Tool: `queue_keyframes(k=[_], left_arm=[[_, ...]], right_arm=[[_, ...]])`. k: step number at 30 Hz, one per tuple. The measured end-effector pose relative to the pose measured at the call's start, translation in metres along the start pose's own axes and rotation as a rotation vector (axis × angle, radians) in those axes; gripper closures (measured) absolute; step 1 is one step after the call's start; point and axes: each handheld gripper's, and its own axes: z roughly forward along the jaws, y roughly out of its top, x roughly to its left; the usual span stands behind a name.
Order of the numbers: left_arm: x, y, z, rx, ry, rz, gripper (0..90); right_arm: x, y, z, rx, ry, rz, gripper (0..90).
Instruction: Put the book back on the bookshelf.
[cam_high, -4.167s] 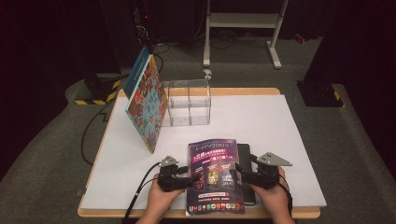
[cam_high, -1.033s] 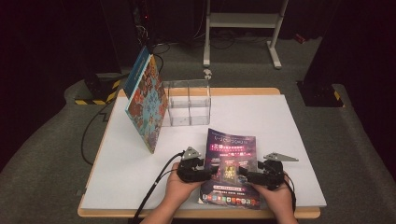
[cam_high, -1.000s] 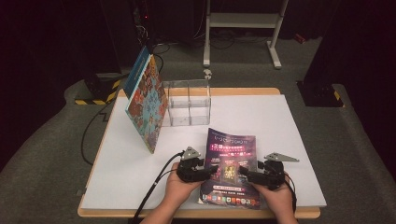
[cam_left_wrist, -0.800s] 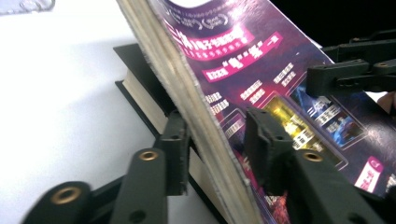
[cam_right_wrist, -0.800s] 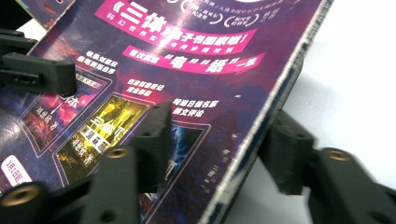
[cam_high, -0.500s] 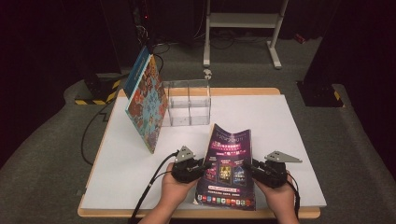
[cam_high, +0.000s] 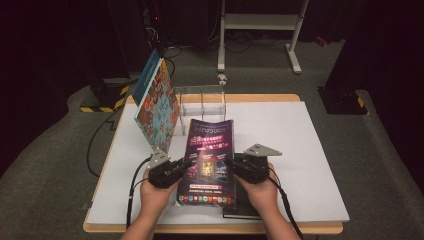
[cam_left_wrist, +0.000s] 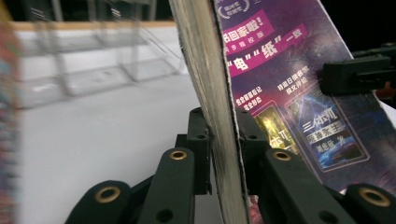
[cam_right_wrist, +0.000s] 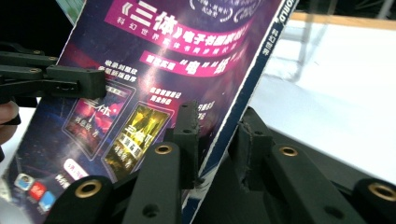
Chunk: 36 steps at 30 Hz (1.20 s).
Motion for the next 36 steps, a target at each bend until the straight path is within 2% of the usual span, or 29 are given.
queue_keyframes(k=[3, 6, 9, 12, 16, 17, 23, 25, 28, 31, 34, 36], left_arm=[[0.013, 0.005, -0.005, -0.025, 0.038, 0.002, 81.1], [0.025, 0.009, -0.005, -0.052, 0.078, 0.013, 81.8], [0.034, 0.013, -0.002, -0.085, 0.087, 0.010, 82.0], [0.039, 0.018, 0.005, -0.104, 0.109, 0.031, 82.1], [0.043, 0.014, 0.009, -0.106, 0.119, 0.043, 82.1], [0.043, 0.012, 0.008, -0.119, 0.115, 0.042, 82.0], [0.039, 0.006, -0.002, -0.169, 0.110, 0.039, 80.2], [0.037, 0.004, -0.007, -0.176, 0.107, 0.038, 78.3], [0.033, 0.000, -0.016, -0.186, 0.107, 0.055, 75.8], [0.027, -0.005, -0.024, -0.194, 0.124, 0.084, 71.5], [0.023, -0.009, -0.031, -0.198, 0.127, 0.087, 67.1], [0.020, -0.012, -0.034, -0.204, 0.130, 0.089, 60.8]], right_arm=[[0.007, 0.010, 0.017, -0.014, 0.013, 0.008, 76.0], [0.015, 0.019, 0.032, -0.026, 0.003, -0.009, 77.7], [0.016, 0.028, 0.041, -0.045, -0.006, -0.022, 78.3], [0.015, 0.036, 0.047, -0.069, -0.021, -0.028, 78.5], [0.016, 0.036, 0.054, -0.068, -0.036, -0.043, 78.2], [0.017, 0.035, 0.055, -0.066, -0.042, -0.051, 78.3], [0.026, 0.028, 0.046, -0.103, -0.046, -0.073, 79.1], [0.029, 0.024, 0.040, -0.115, -0.033, -0.071, 79.8], [0.034, 0.018, 0.032, -0.129, -0.024, -0.081, 80.4], [0.040, 0.010, 0.020, -0.154, -0.006, -0.102, 80.3], [0.045, 0.002, 0.012, -0.166, 0.007, -0.113, 78.8], [0.047, -0.003, 0.007, -0.172, 0.017, -0.116, 76.4]])
